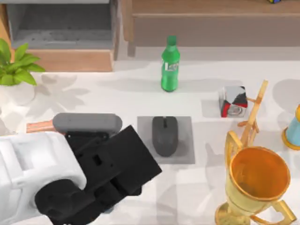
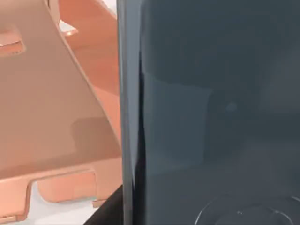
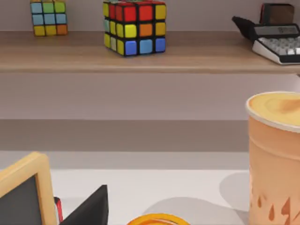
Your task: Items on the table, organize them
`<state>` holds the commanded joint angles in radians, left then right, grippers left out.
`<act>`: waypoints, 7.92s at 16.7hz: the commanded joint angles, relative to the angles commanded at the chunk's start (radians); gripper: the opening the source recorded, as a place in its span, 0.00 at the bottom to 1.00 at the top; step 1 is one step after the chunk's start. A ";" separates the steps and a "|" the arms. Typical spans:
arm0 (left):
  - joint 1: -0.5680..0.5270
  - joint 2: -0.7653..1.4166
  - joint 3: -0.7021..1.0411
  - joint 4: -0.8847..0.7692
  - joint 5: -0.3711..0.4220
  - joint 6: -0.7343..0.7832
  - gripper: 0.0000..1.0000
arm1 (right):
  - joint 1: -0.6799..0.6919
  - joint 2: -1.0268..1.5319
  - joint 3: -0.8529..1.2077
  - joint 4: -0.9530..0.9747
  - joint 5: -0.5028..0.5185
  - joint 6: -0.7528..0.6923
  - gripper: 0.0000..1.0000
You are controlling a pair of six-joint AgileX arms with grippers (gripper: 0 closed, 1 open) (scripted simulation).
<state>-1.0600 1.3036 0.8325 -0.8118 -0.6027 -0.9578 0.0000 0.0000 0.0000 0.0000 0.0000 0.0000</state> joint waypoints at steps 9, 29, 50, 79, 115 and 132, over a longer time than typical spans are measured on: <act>-0.040 -0.402 -0.216 0.040 -0.418 -0.034 0.00 | 0.000 0.000 0.000 0.000 0.000 0.000 1.00; 0.068 -0.400 -0.218 0.448 -0.199 0.308 0.00 | 0.000 0.000 0.000 0.000 0.000 0.000 1.00; 0.223 -0.367 -0.344 0.496 -0.254 0.328 0.90 | 0.000 0.000 0.000 0.000 0.000 0.000 1.00; 0.193 -0.579 -0.358 0.309 -0.222 0.251 1.00 | 0.000 0.000 0.000 0.000 0.000 0.000 1.00; 1.060 -1.304 -0.832 0.812 0.603 0.958 1.00 | -0.286 0.782 0.043 0.572 -0.171 -0.021 1.00; 1.060 -1.304 -0.832 0.812 0.603 0.958 1.00 | -0.381 2.198 0.523 1.669 -0.336 0.002 1.00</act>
<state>0.0000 0.0000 0.0000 0.0000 0.0000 0.0000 -0.3814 2.1982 0.5227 1.6694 -0.3361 0.0019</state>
